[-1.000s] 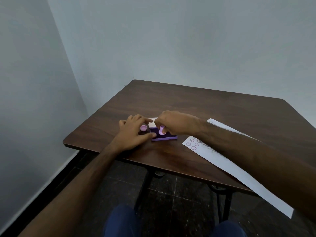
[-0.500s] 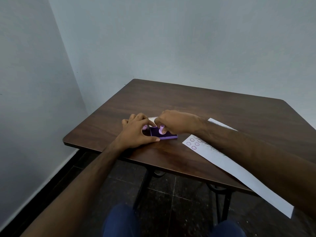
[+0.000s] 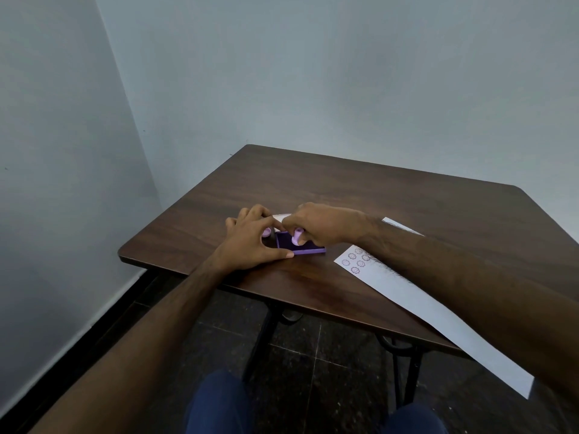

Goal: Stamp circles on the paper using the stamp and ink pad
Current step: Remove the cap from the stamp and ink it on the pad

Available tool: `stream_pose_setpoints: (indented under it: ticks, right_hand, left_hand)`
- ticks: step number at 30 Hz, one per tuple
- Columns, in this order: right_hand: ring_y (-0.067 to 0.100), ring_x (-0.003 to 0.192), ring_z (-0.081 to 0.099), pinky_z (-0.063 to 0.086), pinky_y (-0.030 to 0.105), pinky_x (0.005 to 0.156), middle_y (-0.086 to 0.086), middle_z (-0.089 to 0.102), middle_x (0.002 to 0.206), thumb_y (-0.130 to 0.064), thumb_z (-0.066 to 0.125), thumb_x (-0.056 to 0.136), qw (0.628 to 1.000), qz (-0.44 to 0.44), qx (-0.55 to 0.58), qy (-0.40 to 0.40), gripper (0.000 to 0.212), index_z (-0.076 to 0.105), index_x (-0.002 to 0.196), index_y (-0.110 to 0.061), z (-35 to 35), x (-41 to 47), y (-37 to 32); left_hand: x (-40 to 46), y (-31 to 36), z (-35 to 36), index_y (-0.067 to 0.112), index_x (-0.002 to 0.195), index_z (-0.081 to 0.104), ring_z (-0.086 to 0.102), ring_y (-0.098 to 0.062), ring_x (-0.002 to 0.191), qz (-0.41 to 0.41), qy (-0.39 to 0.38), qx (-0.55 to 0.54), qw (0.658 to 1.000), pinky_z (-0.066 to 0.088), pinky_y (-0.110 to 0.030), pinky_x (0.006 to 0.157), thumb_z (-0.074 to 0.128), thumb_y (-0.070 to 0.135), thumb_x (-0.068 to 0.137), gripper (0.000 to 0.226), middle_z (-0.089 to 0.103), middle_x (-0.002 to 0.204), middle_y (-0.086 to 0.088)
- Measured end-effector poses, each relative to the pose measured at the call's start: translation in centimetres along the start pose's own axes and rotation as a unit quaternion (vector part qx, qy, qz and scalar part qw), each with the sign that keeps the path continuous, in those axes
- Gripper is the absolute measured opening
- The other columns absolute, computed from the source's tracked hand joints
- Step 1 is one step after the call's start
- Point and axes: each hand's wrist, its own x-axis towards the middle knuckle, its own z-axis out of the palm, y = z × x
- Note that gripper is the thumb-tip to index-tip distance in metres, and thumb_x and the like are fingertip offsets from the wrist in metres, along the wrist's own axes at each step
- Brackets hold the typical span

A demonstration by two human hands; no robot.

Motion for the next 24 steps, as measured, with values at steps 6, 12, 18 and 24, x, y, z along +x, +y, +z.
stream_pose_setpoints:
  ticks: [6,12,18,24]
  right_hand:
    - [0.018,0.069,0.048,0.029,0.024,0.052,0.01,0.063,0.091,-0.021,0.064,0.092,0.997,0.059,-0.038,-0.014,0.015,0.063,0.098,-0.007,0.0,1.0,-0.1]
    - [0.028,0.095,0.064,0.05,0.039,0.079,0.01,0.073,0.107,-0.015,0.062,0.095,0.998,0.022,-0.034,-0.042,0.036,0.057,0.131,-0.012,0.5,0.9,0.1]
    - [0.023,0.091,0.063,0.047,0.036,0.075,0.01,0.074,0.106,-0.012,0.063,0.094,0.999,0.007,-0.007,-0.036,0.024,0.061,0.118,-0.007,0.4,0.8,0.6]
    - [0.024,0.079,0.055,0.039,0.034,0.067,0.016,0.067,0.105,-0.034,0.051,0.1,0.99,0.084,-0.105,-0.03,0.037,0.057,0.131,-0.015,1.3,1.4,0.0]
  left_hand:
    - [0.0,0.1,-0.2,0.046,0.105,0.063,0.037,-0.008,0.107,0.003,-0.009,0.006,1.0,0.023,-0.037,0.086,0.066,0.081,0.064,0.054,0.044,0.112,0.013]
    - [0.1,0.1,0.0,0.036,0.11,0.064,0.038,-0.009,0.104,0.0,-0.009,0.018,1.0,0.022,-0.036,0.083,0.065,0.079,0.065,0.062,0.046,0.111,0.01]
    - [0.2,-0.2,0.2,0.036,0.11,0.063,0.038,-0.009,0.103,0.003,-0.011,0.027,1.0,0.023,-0.036,0.083,0.064,0.082,0.065,0.065,0.043,0.109,0.012]
    - [0.1,0.0,0.0,0.037,0.113,0.065,0.037,-0.008,0.104,0.002,-0.013,0.023,1.0,0.022,-0.036,0.084,0.063,0.081,0.065,0.065,0.042,0.109,0.013]
